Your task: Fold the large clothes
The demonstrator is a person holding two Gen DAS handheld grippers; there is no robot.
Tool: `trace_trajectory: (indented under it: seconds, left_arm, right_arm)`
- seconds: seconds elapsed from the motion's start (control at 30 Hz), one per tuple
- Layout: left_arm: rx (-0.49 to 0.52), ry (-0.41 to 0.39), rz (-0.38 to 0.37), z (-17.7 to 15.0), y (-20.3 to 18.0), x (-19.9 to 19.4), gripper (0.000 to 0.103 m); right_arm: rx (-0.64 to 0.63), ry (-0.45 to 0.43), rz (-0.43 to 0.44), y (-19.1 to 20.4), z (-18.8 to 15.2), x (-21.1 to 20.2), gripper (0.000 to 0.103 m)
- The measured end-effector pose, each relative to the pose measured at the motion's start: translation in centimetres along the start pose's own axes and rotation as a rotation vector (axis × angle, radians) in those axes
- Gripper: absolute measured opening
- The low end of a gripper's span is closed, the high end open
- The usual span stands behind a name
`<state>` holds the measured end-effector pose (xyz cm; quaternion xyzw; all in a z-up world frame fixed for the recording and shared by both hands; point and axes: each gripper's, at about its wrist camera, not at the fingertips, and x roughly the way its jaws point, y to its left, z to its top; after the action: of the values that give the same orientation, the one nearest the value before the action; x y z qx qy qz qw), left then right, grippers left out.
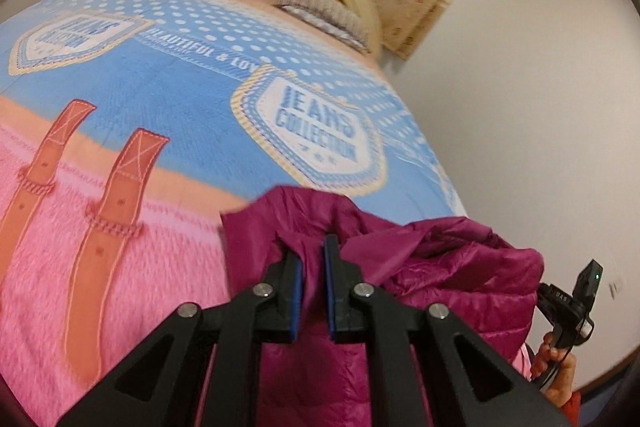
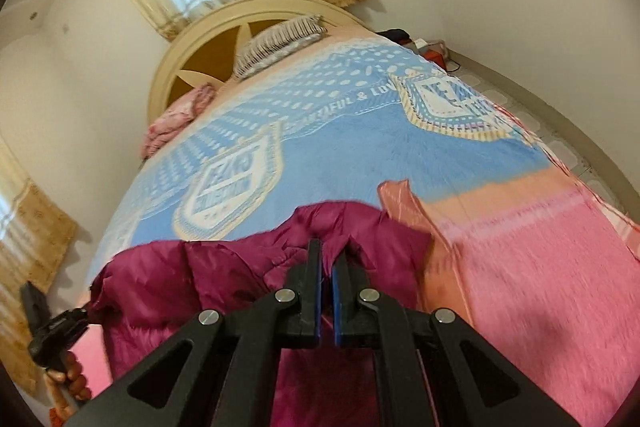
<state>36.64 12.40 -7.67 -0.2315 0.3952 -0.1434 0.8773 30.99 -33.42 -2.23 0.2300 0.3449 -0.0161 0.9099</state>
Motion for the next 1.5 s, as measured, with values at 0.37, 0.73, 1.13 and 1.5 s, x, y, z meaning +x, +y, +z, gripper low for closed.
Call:
trace_trajectory:
  seconds: [0.37, 0.73, 1.13, 1.5]
  left_arm:
    - [-0.035, 0.089, 0.133, 1.4, 1.9, 9.6, 0.014]
    - [-0.185, 0.08, 0.075, 3.7, 4.4, 5.7, 0.05]
    - [0.304, -0.046, 0.234, -0.6, -10.5, 3.9, 0.082]
    - [0.289, 0.045, 0.326, -3.7, -10.9, 14.1, 0.083]
  right_arm:
    - [-0.016, 0.063, -0.16, -1.9, -0.1, 12.2, 0.004]
    - [0.229, 0.044, 0.049, -7.0, 0.6, 9.2, 0.044]
    - [-0.28, -0.036, 0.002, 7.0, -1.9, 2.9, 0.026]
    - [-0.302, 0.157, -0.051, 9.0, -5.3, 15.6, 0.022]
